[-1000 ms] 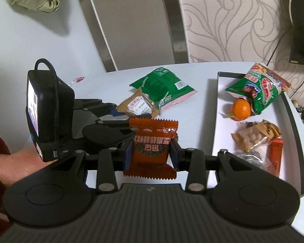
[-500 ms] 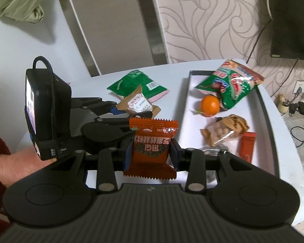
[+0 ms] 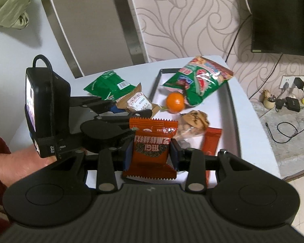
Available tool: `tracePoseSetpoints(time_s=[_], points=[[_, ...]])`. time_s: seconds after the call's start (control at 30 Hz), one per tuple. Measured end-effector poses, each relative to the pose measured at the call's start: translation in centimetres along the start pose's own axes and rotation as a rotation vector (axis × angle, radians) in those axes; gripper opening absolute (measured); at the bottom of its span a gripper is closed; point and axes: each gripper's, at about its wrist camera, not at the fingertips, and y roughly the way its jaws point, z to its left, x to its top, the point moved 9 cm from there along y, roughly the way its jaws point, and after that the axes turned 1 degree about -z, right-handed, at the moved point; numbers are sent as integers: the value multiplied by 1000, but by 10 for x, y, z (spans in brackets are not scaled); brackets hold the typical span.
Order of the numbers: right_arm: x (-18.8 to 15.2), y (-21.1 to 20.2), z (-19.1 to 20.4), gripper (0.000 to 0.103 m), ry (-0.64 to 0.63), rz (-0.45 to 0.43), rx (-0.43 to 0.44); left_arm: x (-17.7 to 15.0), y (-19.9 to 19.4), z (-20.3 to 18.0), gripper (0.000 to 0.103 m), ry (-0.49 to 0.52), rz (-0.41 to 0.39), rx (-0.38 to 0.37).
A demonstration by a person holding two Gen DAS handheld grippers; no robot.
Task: Organize snacks
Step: 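Carry the tan cake packet and orange candy packet toward the white box with both tools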
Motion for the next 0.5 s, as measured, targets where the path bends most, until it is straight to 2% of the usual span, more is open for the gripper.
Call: tracePoseSetpoints(time_s=[0.5], points=[[5, -4, -42, 43, 26, -12, -21, 16, 33, -26, 36, 24, 42, -27]])
